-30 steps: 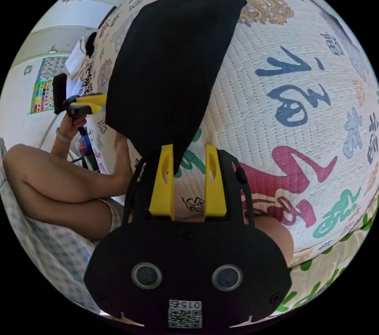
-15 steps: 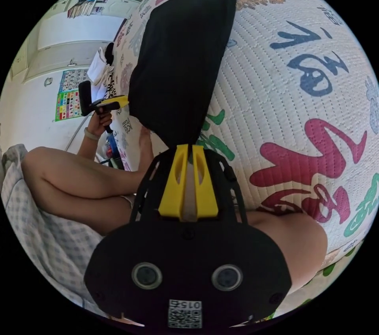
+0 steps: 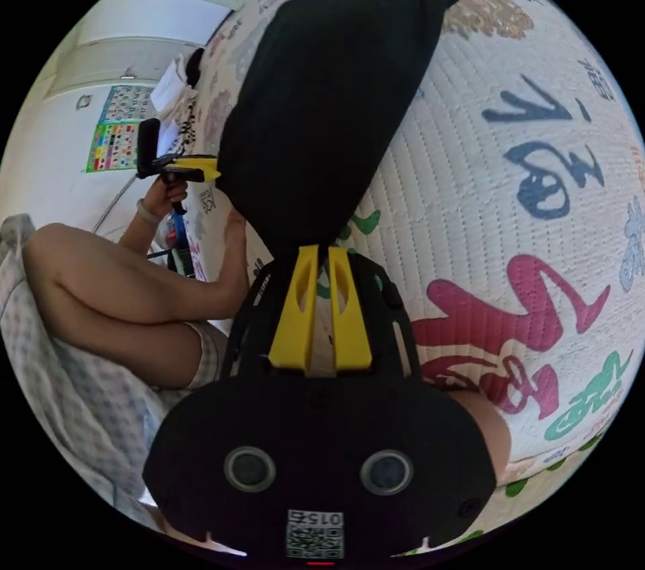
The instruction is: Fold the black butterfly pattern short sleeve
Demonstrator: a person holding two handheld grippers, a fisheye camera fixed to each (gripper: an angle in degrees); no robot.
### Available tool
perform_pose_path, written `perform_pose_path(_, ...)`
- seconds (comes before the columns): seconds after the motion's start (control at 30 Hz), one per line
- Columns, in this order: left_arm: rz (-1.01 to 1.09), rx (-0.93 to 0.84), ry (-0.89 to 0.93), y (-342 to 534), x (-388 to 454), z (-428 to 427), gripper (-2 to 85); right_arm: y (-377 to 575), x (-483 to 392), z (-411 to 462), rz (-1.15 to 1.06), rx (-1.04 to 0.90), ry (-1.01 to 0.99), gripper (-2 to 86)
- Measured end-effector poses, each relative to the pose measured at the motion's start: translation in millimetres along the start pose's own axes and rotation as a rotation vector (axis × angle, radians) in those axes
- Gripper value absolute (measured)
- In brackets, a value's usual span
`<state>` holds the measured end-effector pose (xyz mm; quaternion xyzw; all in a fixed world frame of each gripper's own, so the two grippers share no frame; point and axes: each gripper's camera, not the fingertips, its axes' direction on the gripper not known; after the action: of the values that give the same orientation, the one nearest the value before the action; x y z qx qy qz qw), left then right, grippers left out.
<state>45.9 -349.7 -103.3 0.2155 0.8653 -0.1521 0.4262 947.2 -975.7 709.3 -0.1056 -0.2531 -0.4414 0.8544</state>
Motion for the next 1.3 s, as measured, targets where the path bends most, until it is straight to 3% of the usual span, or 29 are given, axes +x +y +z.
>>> perform_pose_path(0.13, 0.024, 0.302, 0.104, -18.4, -27.3, -68.9, 11.1, -3.6, 43.3, -66.7, -0.064, 0.312, -0.166, 8.6)
perform_pose_path(0.27, 0.067, 0.309, 0.048, -76.5, -49.9, -86.3, 13.7, -27.7, 98.9, -94.4, -0.024, 0.497, -0.292, 10.8)
perform_pose_path(0.4, 0.061, 0.221, 0.150, -146.0, -74.6, -64.9, 14.4, -61.0, 129.5, -94.7, 0.054, 0.496, -0.278, 10.9)
perform_pose_path(0.5, 0.111, 0.160, 0.102, -178.6, -64.1, -48.0, 13.2, -75.9, 125.0, -93.9, 0.079, 0.475, -0.209, 6.7)
perform_pose_path(0.6, 0.122, 0.108, 0.040, -195.3, -57.6, -36.9, 6.3, -80.6, 122.4, -92.5, 0.095, 0.417, -0.087, 2.2)
perform_pose_path(0.93, 0.040, 0.193, 0.199, -181.1, -92.4, -50.7, 0.3, -37.0, 180.9, -104.0, 0.156, 0.577, -0.485, 0.2)
perform_pose_path(1.07, 0.023, 0.228, 0.154, -169.6, -98.4, -67.0, 1.6, -19.8, 193.8, -109.8, 0.211, 0.644, -0.456, 1.3)
perform_pose_path(1.13, 0.038, 0.196, 0.148, -166.6, -99.4, -72.3, 9.1, -22.8, 191.1, -107.4, 0.159, 0.580, -0.431, 4.9)
perform_pose_path(1.3, 0.080, 0.149, 0.238, -177.8, -99.1, -63.5, 12.6, -56.4, 169.3, -85.6, 0.012, 0.429, -0.451, 10.8)
